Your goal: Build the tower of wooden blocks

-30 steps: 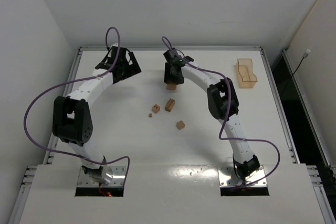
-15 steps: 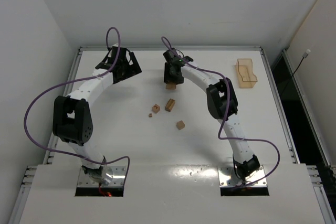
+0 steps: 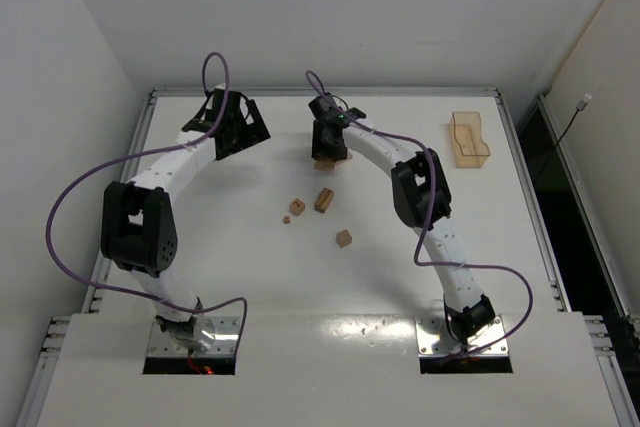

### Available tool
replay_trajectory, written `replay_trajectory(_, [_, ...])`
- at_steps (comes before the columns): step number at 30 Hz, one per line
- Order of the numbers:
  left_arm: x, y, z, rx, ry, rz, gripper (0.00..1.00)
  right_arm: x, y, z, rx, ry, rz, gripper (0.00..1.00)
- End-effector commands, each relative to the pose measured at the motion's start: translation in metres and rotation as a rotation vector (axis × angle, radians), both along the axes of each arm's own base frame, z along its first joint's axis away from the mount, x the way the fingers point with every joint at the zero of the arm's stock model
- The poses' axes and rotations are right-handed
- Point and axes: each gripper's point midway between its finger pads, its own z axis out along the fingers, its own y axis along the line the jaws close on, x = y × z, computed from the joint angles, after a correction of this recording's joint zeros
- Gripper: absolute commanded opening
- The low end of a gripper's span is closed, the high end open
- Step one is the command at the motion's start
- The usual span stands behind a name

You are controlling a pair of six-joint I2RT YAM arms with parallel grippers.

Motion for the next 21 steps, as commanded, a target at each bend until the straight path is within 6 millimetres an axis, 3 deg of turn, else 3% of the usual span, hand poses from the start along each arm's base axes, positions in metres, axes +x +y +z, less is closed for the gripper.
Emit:
replay_trajectory(1, [0.013, 0.003, 0.015, -0.022, -0.05, 0.014, 0.99, 0.012, 0.008, 0.01, 0.016, -0.051, -0.019, 0.31])
replay_trajectory(3, [0.012, 0.001, 0.015, -0.029, -0.049, 0.007, 0.99, 0.012, 0.006, 0.011, 0.01, -0.056, -0.024, 0.09])
replay_trajectory(5, [0.013, 0.001, 0.011, -0.027, -0.04, 0.007, 0.99, 0.012, 0.006, 0.011, 0.01, -0.056, -0.024, 0.0])
replay_trajectory(13, [0.014, 0.0, 0.016, -0.03, -0.058, -0.008, 0.99, 0.014, 0.009, 0.019, 0.022, -0.067, -0.009, 0.0])
replay_trajectory(16, [0.01, -0.008, 0.01, -0.025, -0.051, -0.057, 0.99, 0.021, 0.009, 0.057, 0.061, -0.123, -0.002, 0.0])
replay_trajectory(18, [0.006, -0.025, 0.01, -0.008, -0.051, -0.111, 0.99, 0.026, -0.007, 0.08, 0.047, -0.164, -0.031, 0.0])
replay_trajectory(20, [-0.001, -0.04, 0.005, 0.033, -0.045, -0.2, 0.99, 0.026, -0.029, 0.116, 0.052, -0.21, -0.071, 0.0])
replay_trajectory(21, [-0.007, -0.059, 0.003, 0.034, -0.05, -0.271, 0.99, 0.024, -0.042, 0.127, 0.036, -0.223, -0.096, 0.0])
